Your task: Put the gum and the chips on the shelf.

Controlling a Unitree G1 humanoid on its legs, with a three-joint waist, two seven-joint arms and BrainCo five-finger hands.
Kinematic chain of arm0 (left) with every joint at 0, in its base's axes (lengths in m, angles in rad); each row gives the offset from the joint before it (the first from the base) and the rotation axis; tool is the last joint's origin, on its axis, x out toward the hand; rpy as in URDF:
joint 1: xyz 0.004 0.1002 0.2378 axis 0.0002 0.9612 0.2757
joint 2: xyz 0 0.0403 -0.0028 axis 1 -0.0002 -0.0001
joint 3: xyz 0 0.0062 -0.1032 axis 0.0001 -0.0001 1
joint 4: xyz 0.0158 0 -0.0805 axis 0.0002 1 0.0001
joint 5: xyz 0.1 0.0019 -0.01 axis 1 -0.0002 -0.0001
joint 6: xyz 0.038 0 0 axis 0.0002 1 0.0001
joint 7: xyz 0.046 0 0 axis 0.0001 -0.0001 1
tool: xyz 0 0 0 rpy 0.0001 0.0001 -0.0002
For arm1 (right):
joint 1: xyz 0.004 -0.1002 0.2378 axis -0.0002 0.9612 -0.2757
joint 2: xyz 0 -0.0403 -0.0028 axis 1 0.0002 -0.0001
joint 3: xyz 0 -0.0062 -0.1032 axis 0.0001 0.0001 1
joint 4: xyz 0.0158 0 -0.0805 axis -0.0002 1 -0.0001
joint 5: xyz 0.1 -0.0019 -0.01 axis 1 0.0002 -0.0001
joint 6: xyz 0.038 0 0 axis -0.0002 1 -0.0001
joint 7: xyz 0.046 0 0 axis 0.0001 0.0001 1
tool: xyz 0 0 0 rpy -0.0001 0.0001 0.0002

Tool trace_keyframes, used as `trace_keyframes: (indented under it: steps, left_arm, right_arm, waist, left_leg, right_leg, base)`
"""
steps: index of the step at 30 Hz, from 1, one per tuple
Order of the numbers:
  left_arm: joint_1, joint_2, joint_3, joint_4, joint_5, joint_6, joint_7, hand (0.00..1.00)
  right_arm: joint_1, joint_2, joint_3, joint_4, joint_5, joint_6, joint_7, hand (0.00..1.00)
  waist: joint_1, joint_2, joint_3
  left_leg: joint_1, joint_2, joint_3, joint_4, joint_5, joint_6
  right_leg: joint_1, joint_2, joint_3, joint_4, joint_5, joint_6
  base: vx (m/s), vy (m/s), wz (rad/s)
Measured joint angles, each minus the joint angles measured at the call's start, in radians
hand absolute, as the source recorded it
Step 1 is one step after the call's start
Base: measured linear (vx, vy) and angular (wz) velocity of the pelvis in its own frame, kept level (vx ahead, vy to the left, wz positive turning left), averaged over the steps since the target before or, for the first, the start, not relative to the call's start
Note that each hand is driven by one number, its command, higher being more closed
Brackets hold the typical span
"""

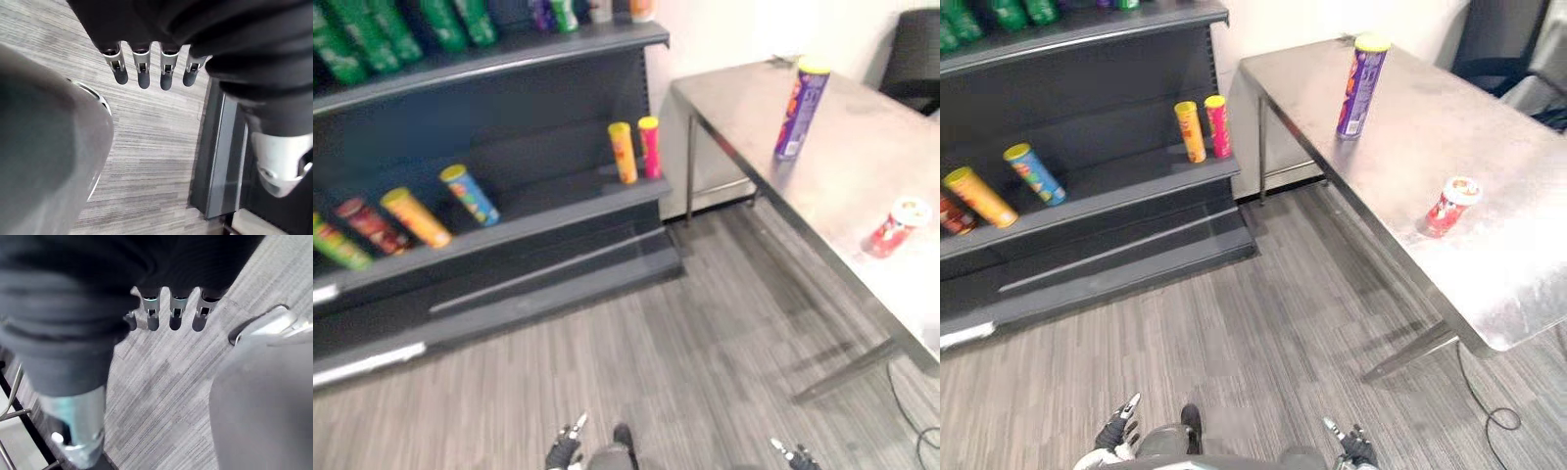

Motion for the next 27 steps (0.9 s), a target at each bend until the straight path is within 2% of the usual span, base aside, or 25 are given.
trace_keyframes:
  steps: [1,3,4,6,7,8,9,10,11,12,14,15,17,18,20,23,25,27]
  left_arm:
    - [-0.005,0.001,-0.007,0.004,0.003,0.000,0.000,0.00]
    - [-0.005,0.022,-0.030,0.010,0.012,0.000,0.000,0.00]
    - [-0.004,0.023,-0.036,0.014,0.012,0.003,0.001,0.00]
    - [-0.003,0.031,-0.057,0.016,0.015,0.013,0.003,0.00]
    - [-0.001,0.034,-0.080,0.017,0.016,0.013,0.003,0.00]
    - [0.002,0.039,-0.108,0.017,0.017,0.015,0.005,0.00]
    - [0.004,0.042,-0.119,0.018,0.018,0.016,0.005,0.00]
    - [0.007,0.045,-0.144,0.025,0.024,0.019,0.007,0.00]
    - [0.008,0.044,-0.145,0.024,0.035,0.018,0.007,0.00]
    - [0.009,0.042,-0.144,0.024,0.039,0.018,0.007,0.00]
    - [0.010,0.040,-0.133,0.019,0.038,0.018,0.008,0.00]
    - [0.011,0.034,-0.134,0.019,0.039,0.019,0.007,0.00]
    - [0.006,0.019,-0.134,0.015,0.039,0.020,0.006,0.00]
    - [0.000,0.016,-0.134,0.014,0.039,0.021,0.005,0.00]
    - [-0.003,0.016,-0.134,0.012,0.043,0.021,0.001,0.00]
    - [-0.003,0.019,-0.131,0.003,0.046,0.021,-0.002,0.00]
    - [-0.002,0.020,-0.105,-0.005,0.045,0.025,-0.013,0.00]
    - [-0.002,0.019,-0.098,-0.006,0.045,0.031,-0.015,0.00]
  right_arm:
    - [0.001,0.001,-0.004,0.005,0.000,0.000,-0.001,0.00]
    - [0.001,0.001,-0.009,0.008,-0.002,0.003,0.000,0.00]
    - [-0.005,0.001,-0.008,0.008,-0.002,0.003,0.000,0.00]
    - [-0.010,0.004,-0.010,0.005,-0.002,0.003,0.001,0.00]
    - [-0.012,0.000,-0.012,0.003,-0.002,0.001,0.001,0.00]
    - [-0.013,-0.003,-0.010,-0.001,0.000,-0.001,0.001,0.00]
    - [-0.014,-0.006,-0.006,-0.005,0.000,-0.001,0.001,0.00]
    - [-0.012,-0.009,0.009,-0.019,0.011,-0.006,0.001,0.00]
    - [-0.013,-0.012,0.021,-0.028,0.017,-0.007,0.000,0.00]
    - [-0.015,-0.020,0.058,-0.042,0.033,-0.009,0.001,0.00]
    - [-0.035,-0.028,0.103,-0.043,0.034,-0.009,0.000,0.00]
    - [-0.064,-0.030,0.124,-0.044,0.033,-0.010,0.001,0.00]
    - [-0.107,-0.039,0.163,-0.050,0.033,-0.015,0.003,0.00]
    - [-0.122,-0.044,0.174,-0.051,0.033,-0.015,0.002,0.00]
    - [-0.118,-0.048,0.193,-0.051,0.033,-0.013,0.001,0.00]
    - [-0.090,-0.048,0.198,-0.051,0.040,-0.009,0.001,0.00]
    - [-0.082,-0.046,0.206,-0.043,0.041,-0.008,0.002,0.00]
    - [-0.082,-0.047,0.215,-0.043,0.041,-0.007,0.003,0.00]
  waist:
    - [0.001,-0.005,-0.003]
    - [0.007,-0.013,-0.015]
    - [0.007,-0.012,-0.014]
    - [0.008,-0.009,-0.013]
    - [0.009,0.002,-0.005]
    - [0.008,0.015,0.004]
    - [0.007,0.019,0.007]
    - [0.002,0.027,0.011]
    - [0.002,0.029,0.012]
    - [0.006,0.030,0.014]
    - [0.010,0.025,0.021]
    - [0.014,0.048,0.027]
    - [0.010,0.068,0.050]
    - [0.011,0.086,0.060]
    - [0.009,0.087,0.071]
    - [0.007,0.070,0.079]
    - [0.008,0.048,0.071]
    - [0.008,0.045,0.068]
  left_leg:
    - [0.003,-0.008,0.005,0.004,-0.006,0.011]
    - [0.024,-0.029,0.050,0.011,-0.039,0.054]
    - [0.033,-0.034,0.058,0.010,-0.045,0.064]
    - [0.076,-0.048,0.083,-0.005,-0.054,0.077]
    - [0.118,-0.051,0.091,-0.017,-0.063,0.092]
    - [0.178,-0.049,0.106,-0.041,-0.072,0.106]
    - [0.207,-0.047,0.111,-0.054,-0.077,0.113]
    - [0.277,-0.046,0.118,-0.097,-0.078,0.112]
    - [0.300,-0.043,0.131,-0.114,-0.078,0.111]
    - [0.337,-0.041,0.162,-0.149,-0.079,0.109]
    - [0.376,-0.044,0.193,-0.187,-0.080,0.074]
    - [0.380,-0.021,0.207,-0.214,-0.067,0.053]
    - [0.382,-0.005,0.256,-0.242,-0.054,0.034]
    - [0.385,0.000,0.277,-0.250,-0.048,0.025]
    - [0.388,0.008,0.303,-0.259,-0.038,0.009]
    - [0.409,0.014,0.300,-0.264,-0.028,-0.005]
    - [0.402,0.013,0.302,-0.264,-0.028,-0.006]
    - [0.391,0.014,0.304,-0.266,-0.028,-0.005]
  right_leg:
    - [-0.002,-0.007,0.015,-0.005,0.025,0.000]
    - [-0.022,-0.025,0.080,0.018,0.113,0.011]
    - [-0.032,-0.027,0.094,0.037,0.133,0.015]
    - [-0.071,-0.028,0.131,0.139,0.194,0.033]
    - [-0.105,-0.018,0.132,0.241,0.244,0.030]
    - [-0.149,-0.008,0.119,0.379,0.264,0.036]
    - [-0.168,-0.003,0.102,0.444,0.253,0.024]
    - [-0.210,-0.003,-0.004,0.551,0.202,-0.009]
    - [-0.223,-0.013,-0.067,0.562,0.185,-0.020]
    - [-0.241,-0.042,-0.206,0.533,0.172,-0.041]
    - [-0.237,-0.074,-0.385,0.419,0.179,-0.038]
    - [-0.221,-0.048,-0.432,0.348,0.178,-0.037]
    - [-0.207,-0.010,-0.460,0.254,0.176,-0.035]
    - [-0.200,0.006,-0.465,0.215,0.176,-0.034]
    - [-0.173,0.033,-0.492,0.132,0.176,-0.035]
    - [-0.117,0.055,-0.507,0.051,0.176,-0.035]
    - [-0.083,0.075,-0.512,-0.051,0.176,-0.035]
    - [-0.073,0.085,-0.516,-0.103,0.178,-0.034]
  base:
    - [0.53,0.437,-0.12]
    - [0.38,0.328,-0.24]
    - [0.34,0.274,-0.32]
    - [0.26,0.204,-0.28]
    - [0.24,0.176,-0.35]
    - [0.22,0.150,-0.36]
    - [0.21,0.103,-0.28]
    - [0.15,0.050,-0.14]
    - [0.16,0.040,-0.16]
    - [0.08,0.014,-0.18]
    - [0.12,-0.039,-0.53]
    - [0.11,-0.075,-0.79]
    - [0.02,-0.072,-0.86]
    - [-0.02,-0.105,-0.79]
    - [-0.02,-0.118,-0.54]
    - [-0.01,-0.081,-0.11]
    - [-0.07,-0.081,-0.03]
    - [-0.10,-0.057,-0.05]
